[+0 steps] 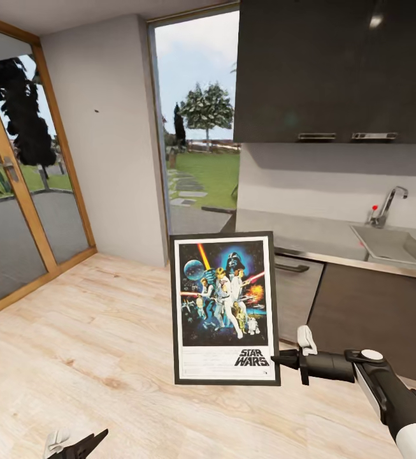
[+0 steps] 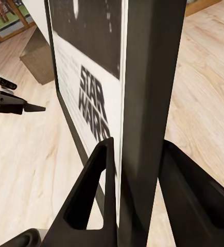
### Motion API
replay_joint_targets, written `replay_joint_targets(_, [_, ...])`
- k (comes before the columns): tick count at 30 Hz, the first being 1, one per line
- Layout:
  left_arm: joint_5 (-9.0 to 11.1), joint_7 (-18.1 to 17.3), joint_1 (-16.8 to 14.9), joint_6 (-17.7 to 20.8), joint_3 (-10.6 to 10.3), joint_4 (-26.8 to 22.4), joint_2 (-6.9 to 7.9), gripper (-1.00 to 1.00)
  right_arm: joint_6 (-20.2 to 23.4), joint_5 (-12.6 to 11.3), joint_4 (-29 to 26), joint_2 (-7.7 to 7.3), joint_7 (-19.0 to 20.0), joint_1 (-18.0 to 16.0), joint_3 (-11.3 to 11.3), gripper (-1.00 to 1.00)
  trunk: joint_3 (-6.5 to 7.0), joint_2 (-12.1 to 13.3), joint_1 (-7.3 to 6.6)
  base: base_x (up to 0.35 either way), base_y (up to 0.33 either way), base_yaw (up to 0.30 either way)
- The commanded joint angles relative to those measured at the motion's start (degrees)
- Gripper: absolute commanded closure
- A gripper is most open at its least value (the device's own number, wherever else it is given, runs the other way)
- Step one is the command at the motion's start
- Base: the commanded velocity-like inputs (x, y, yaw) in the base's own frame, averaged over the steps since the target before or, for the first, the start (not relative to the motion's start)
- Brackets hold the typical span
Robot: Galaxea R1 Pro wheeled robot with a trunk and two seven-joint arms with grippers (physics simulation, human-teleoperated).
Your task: Pick up the poster from the kitchen countertop and hang it on one of the wall nails in the kitchen.
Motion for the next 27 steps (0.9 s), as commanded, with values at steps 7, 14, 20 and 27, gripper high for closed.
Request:
replay_joint_targets(7, [0.19, -0.05, -0.04, -0.53, -0.26, 0.04, 0.00, -1.00, 0.79, -0.03, 0.12, 0.01, 0.43, -0.04, -0.11, 1.00, 1.19, 2.78, -1.54, 0.000, 0.000, 0.001])
replay_joint_targets(14, [0.19, -0.05, -0.04, -0.52, -0.26, 0.00, 0.00, -1.00, 0.79, -0.09, 0.14, 0.01, 0.41, -0.04, -0.17, 1.00, 2.45, 5.59, -3.08, 0.000, 0.000, 0.000])
replay_joint_targets(20, [0.19, -0.05, -0.04, -0.52, -0.27, -0.01, 0.00, -1.00, 0.79, -0.17, 0.16, 0.01, 0.38, -0.04, -0.18, 1.00, 3.53, 7.99, -4.40, 0.000, 0.000, 0.000])
replay_joint_targets(27, [0.19, -0.05, -0.04, -0.52, -0.29, -0.02, 0.00, -1.00, 0.79, -0.20, 0.21, 0.01, 0.36, -0.04, -0.18, 1.00, 4.78, 10.80, -5.93, 0.000, 0.000, 0.000])
